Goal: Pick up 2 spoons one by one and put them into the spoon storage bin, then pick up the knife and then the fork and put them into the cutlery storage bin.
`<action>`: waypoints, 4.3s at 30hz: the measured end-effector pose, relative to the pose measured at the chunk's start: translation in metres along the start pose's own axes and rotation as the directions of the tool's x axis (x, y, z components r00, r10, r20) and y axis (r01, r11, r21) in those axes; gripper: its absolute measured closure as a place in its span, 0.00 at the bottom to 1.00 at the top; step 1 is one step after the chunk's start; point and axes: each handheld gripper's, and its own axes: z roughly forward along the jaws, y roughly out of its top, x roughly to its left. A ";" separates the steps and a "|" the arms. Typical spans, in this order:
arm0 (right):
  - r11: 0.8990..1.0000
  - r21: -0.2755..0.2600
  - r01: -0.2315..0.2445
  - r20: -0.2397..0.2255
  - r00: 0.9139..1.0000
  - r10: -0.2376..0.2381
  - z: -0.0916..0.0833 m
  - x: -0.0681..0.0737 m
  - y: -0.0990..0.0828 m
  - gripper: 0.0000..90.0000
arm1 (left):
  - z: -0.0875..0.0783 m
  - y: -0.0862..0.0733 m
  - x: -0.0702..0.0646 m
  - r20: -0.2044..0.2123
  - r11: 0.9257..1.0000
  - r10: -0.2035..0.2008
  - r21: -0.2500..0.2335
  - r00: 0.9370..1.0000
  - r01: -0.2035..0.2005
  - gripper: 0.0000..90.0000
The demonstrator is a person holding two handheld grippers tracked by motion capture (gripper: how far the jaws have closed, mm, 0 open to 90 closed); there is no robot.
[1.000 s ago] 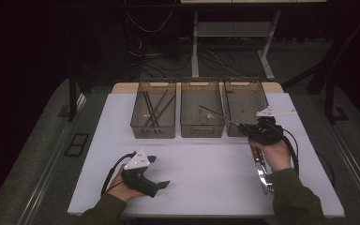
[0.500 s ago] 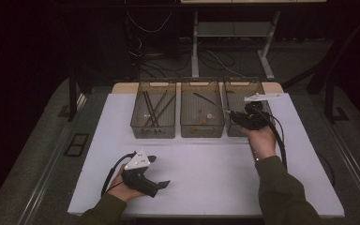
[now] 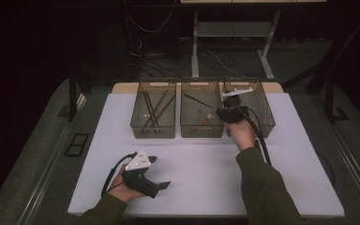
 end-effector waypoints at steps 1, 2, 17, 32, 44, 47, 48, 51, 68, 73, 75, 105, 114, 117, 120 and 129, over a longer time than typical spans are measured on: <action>1.000 0.002 0.000 0.004 1.000 0.000 0.002 0.002 0.001 0.94 | 0.000 0.000 0.000 0.001 1.000 -0.001 -0.002 1.000 0.001 0.00; 1.000 0.007 0.003 0.002 1.000 -0.003 0.004 0.003 0.001 0.94 | 0.000 0.000 0.000 0.002 1.000 0.000 -0.003 1.000 0.000 0.00; 0.999 0.027 0.035 -0.004 0.999 -0.035 0.009 0.008 0.000 0.76 | 0.000 0.000 0.000 0.005 1.000 0.000 0.000 1.000 0.000 0.00; 0.999 -0.043 0.025 -0.113 0.993 -0.029 -0.038 -0.016 -0.006 0.55 | 0.000 0.000 0.000 0.006 1.000 -0.001 0.004 1.000 0.001 0.00; 0.997 -0.055 0.054 -0.136 0.989 -0.061 -0.077 -0.036 -0.041 0.52 | 0.000 0.000 0.000 0.007 1.000 -0.003 0.010 1.000 0.003 0.00; 0.997 -0.044 0.057 -0.125 0.990 -0.062 -0.082 -0.041 -0.051 0.58 | 0.000 0.000 0.000 0.005 1.000 -0.007 0.009 1.000 0.007 0.00; 0.998 -0.038 0.056 -0.120 0.991 -0.060 -0.084 -0.043 -0.055 0.61 | 0.000 0.000 0.000 0.006 1.000 -0.007 0.010 1.000 0.007 0.00; 0.998 -0.012 0.059 -0.109 0.992 -0.060 -0.085 -0.050 -0.066 0.68 | 0.001 0.000 0.000 0.007 1.000 -0.006 0.010 1.000 0.006 0.00; 0.996 0.084 0.015 -0.029 1.000 -0.012 -0.071 -0.095 -0.111 1.00 | -0.002 0.000 0.000 0.001 1.000 0.006 0.009 1.000 -0.006 0.00; 0.995 0.101 -0.008 -0.004 1.000 0.009 -0.062 -0.106 -0.119 1.00 | -0.001 0.000 0.000 0.000 1.000 0.005 0.009 1.000 -0.005 0.00; 0.995 0.102 -0.018 0.008 1.000 0.018 -0.058 -0.110 -0.122 1.00 | -0.001 0.000 0.001 0.000 1.000 0.007 0.012 1.000 -0.007 0.00; 0.991 0.131 -0.013 -0.015 1.000 0.015 -0.036 -0.106 -0.125 1.00 | -0.001 0.000 0.001 -0.002 1.000 0.009 0.016 1.000 -0.009 0.00; 0.991 0.134 0.010 -0.041 0.999 -0.004 -0.034 -0.099 -0.123 1.00 | -0.001 0.000 0.001 -0.001 1.000 0.007 0.016 1.000 -0.007 0.00; 0.990 0.137 0.018 -0.054 0.998 -0.011 -0.033 -0.096 -0.122 1.00 | -0.001 0.000 0.001 -0.001 1.000 0.007 0.016 1.000 -0.007 0.00; 0.990 0.136 0.028 -0.068 0.998 -0.019 -0.032 -0.093 -0.121 1.00 | -0.001 0.000 0.001 0.000 1.000 0.006 0.018 1.000 -0.006 0.00; 0.988 0.136 0.071 -0.105 0.993 -0.057 -0.031 -0.088 -0.120 1.00 | -0.001 0.000 0.001 0.001 1.000 0.005 0.015 1.000 -0.005 0.00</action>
